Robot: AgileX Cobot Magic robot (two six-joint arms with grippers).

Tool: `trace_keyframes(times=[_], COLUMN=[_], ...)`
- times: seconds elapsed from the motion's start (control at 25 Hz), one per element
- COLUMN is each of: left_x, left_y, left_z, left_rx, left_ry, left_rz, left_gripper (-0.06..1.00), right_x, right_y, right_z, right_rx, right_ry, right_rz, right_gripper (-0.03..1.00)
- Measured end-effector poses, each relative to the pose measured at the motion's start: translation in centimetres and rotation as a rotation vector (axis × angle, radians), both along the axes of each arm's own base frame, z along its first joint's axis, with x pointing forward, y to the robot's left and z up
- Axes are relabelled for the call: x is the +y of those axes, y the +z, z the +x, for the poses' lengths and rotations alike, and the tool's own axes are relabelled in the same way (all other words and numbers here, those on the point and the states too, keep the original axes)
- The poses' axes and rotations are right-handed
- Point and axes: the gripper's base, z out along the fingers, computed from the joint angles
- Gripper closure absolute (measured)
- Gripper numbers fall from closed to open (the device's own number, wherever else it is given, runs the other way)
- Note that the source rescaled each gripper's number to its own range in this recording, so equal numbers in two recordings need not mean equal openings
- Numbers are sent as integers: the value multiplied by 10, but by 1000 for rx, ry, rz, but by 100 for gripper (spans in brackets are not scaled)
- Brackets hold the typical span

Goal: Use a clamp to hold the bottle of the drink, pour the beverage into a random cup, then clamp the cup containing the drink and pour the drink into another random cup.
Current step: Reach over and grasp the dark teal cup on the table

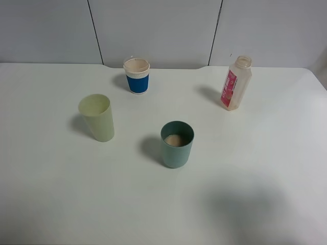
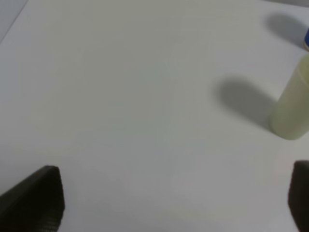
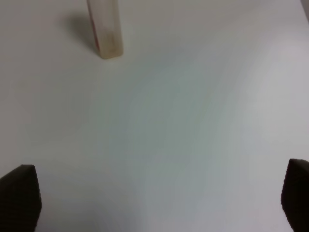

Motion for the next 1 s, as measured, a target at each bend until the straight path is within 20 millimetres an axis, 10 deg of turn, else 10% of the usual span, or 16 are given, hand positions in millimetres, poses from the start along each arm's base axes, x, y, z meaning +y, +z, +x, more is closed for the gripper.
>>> trace_keyframes(times=[1.0], left_x=[0], left_y=[0], left_z=[0], left_rx=[0], left_ry=[0], left_rz=[0], left_gripper=[15], right_x=[1], right_y=[0], right_z=[-1], right_rx=[0], right_ry=[-144], right_rz=[0], right_gripper=[-3])
